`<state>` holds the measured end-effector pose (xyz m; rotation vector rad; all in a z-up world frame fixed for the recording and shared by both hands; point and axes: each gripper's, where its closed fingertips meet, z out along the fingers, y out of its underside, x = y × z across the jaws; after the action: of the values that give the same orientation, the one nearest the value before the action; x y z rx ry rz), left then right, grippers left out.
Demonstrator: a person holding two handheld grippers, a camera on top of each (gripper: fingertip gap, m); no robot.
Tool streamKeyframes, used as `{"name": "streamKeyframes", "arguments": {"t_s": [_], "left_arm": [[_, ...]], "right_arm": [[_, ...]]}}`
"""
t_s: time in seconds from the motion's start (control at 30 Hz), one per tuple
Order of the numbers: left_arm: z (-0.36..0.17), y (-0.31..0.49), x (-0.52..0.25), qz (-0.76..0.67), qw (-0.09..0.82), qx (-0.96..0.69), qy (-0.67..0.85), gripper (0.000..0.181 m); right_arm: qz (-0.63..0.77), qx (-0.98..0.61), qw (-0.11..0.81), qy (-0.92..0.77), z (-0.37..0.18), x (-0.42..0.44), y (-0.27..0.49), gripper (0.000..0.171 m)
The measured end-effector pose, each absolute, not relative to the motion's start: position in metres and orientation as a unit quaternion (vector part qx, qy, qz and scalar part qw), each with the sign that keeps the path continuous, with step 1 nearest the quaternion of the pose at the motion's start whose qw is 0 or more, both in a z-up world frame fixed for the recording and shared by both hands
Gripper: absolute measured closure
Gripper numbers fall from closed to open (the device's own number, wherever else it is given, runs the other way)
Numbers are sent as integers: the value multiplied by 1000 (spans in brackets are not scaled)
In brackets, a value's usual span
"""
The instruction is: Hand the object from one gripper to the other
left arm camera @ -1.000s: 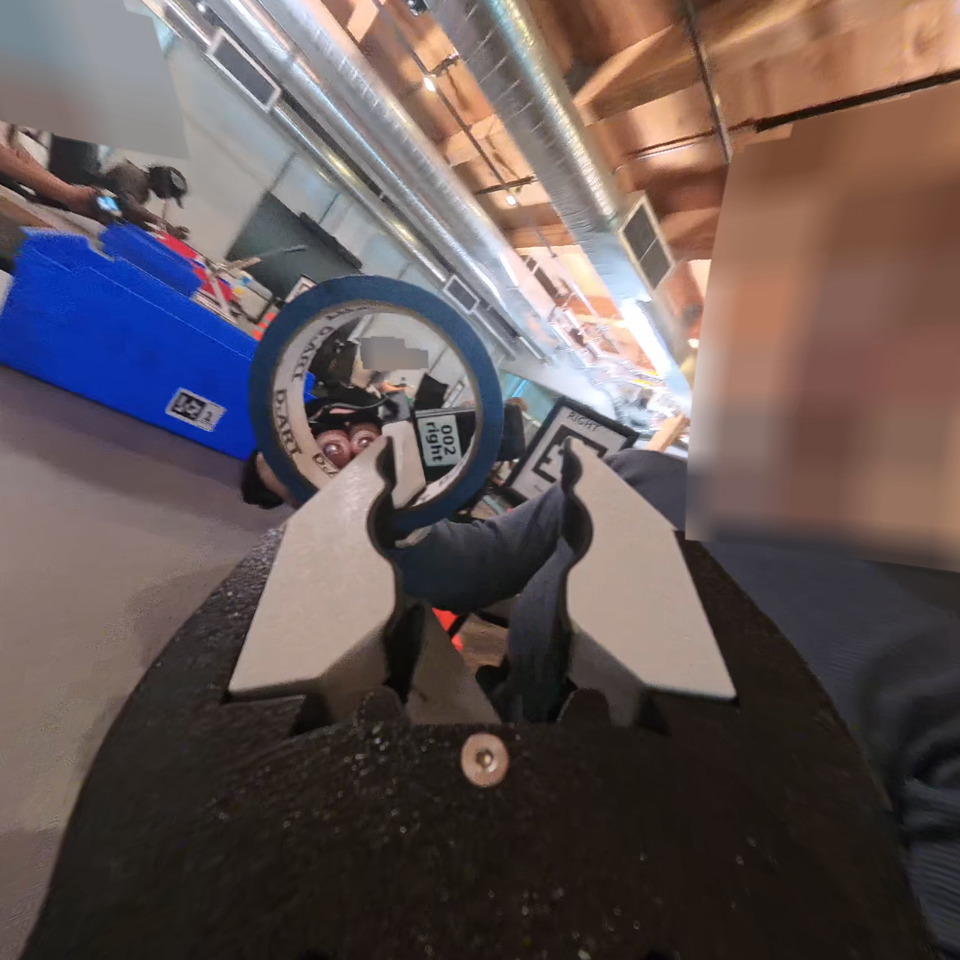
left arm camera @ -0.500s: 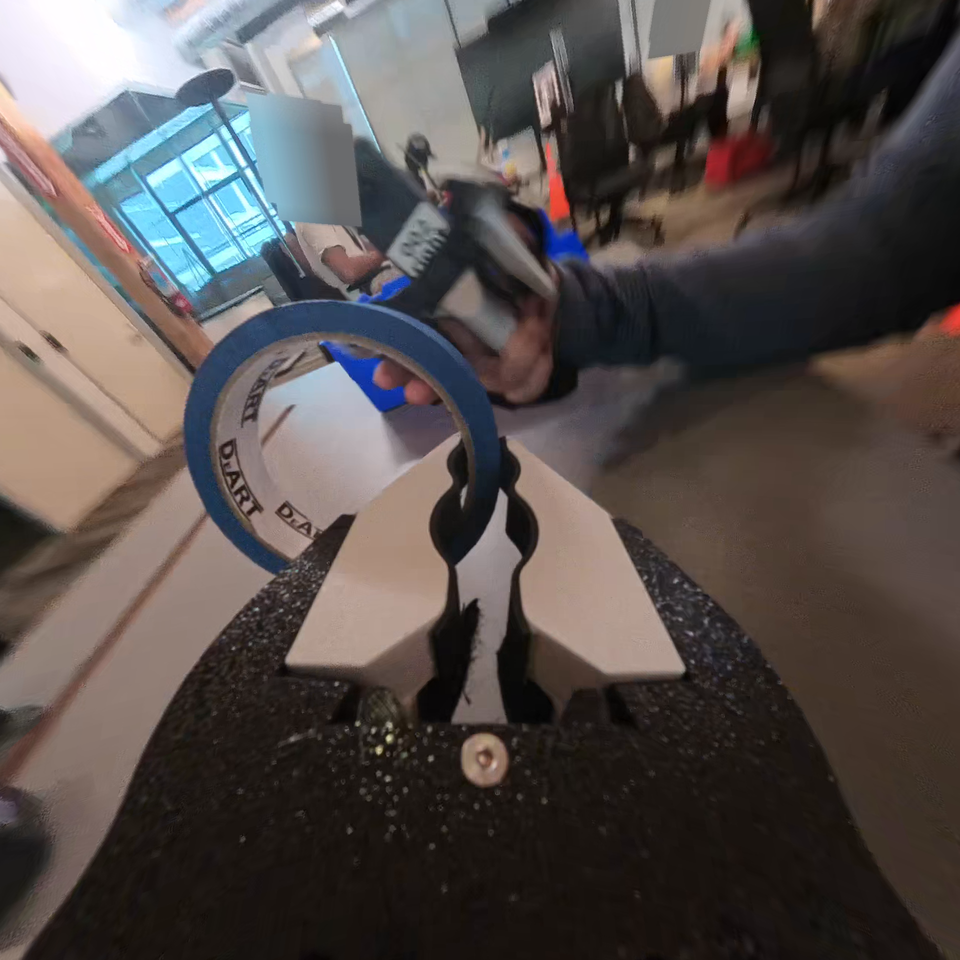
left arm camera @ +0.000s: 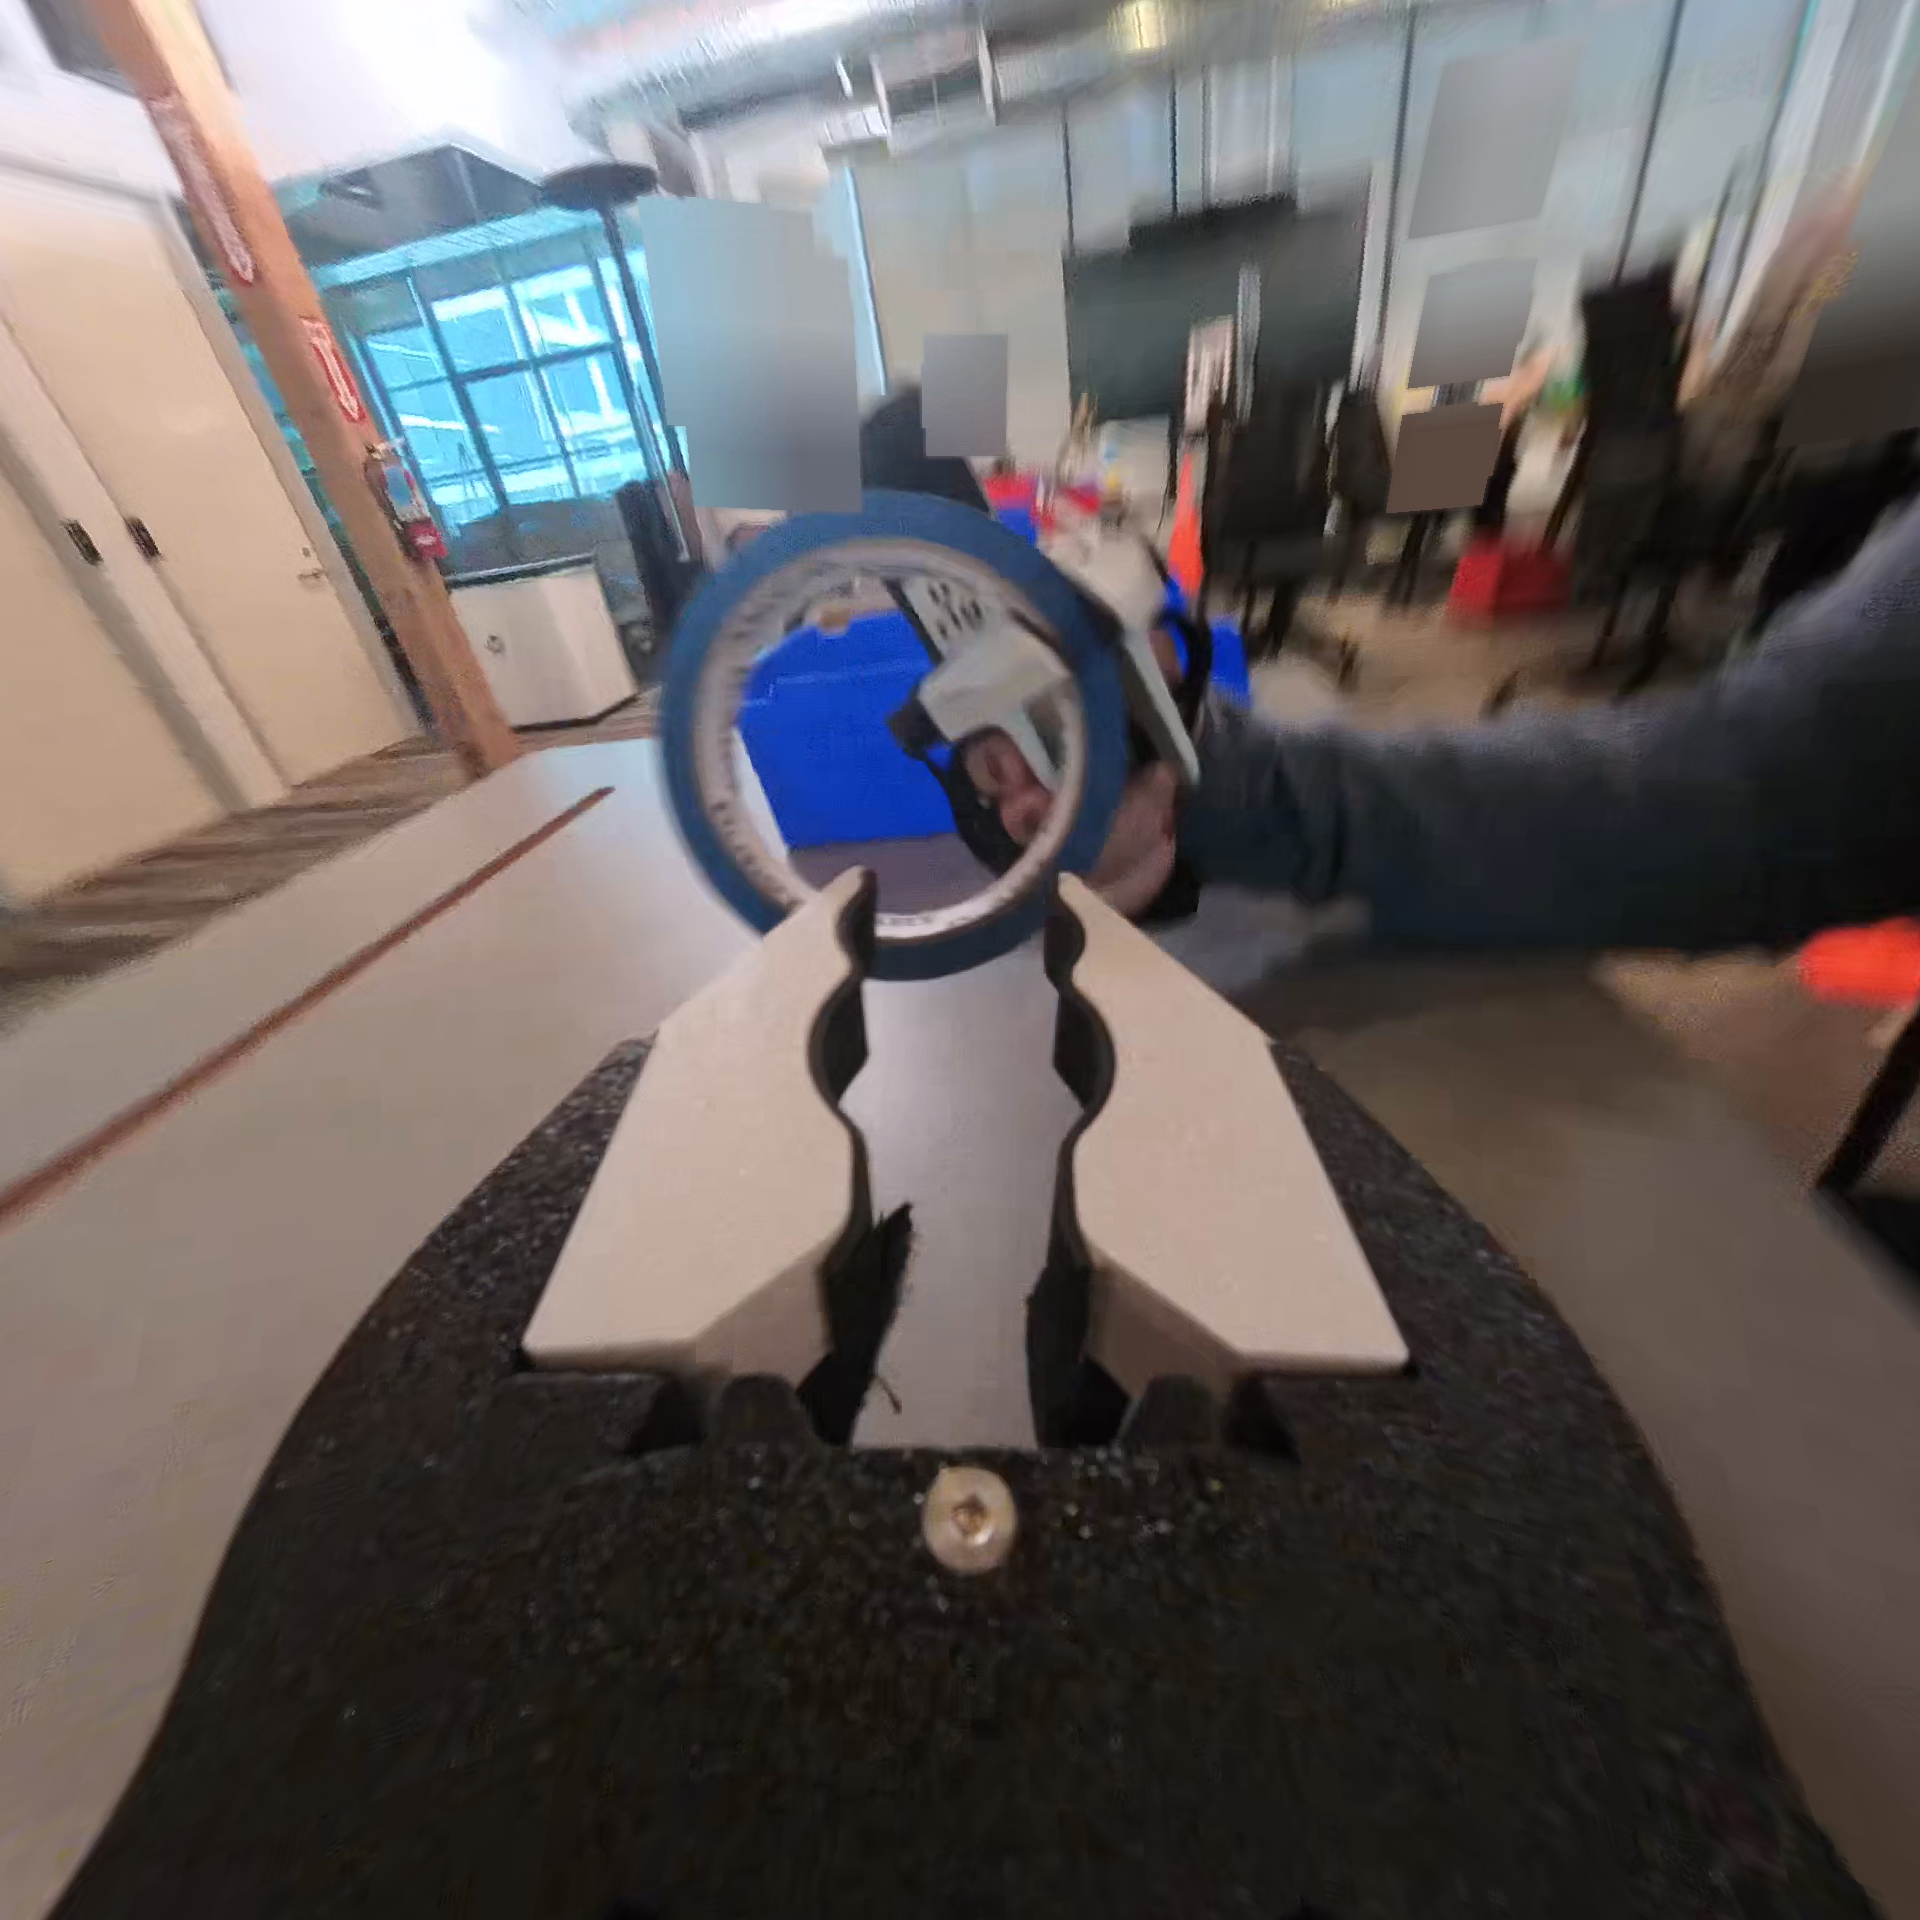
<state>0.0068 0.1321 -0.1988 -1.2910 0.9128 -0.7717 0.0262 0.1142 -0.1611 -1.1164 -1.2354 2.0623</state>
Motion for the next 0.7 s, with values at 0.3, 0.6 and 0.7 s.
{"name": "streamKeyframes", "arguments": {"t_s": [0.3, 0.6, 0.7], "left_arm": [[-194, 117, 29, -704, 371, -557, 239, 104], [-182, 145, -8, -509, 604, -553, 265, 161], [-178, 150, -19, -224, 727, -536, 366, 161]], "right_arm": [[835, -289, 116, -453, -145, 43, 75, 162], [730, -517, 262, -362, -173, 21, 161, 98], [729, -591, 200, -282, -192, 26, 185, 87]]}}
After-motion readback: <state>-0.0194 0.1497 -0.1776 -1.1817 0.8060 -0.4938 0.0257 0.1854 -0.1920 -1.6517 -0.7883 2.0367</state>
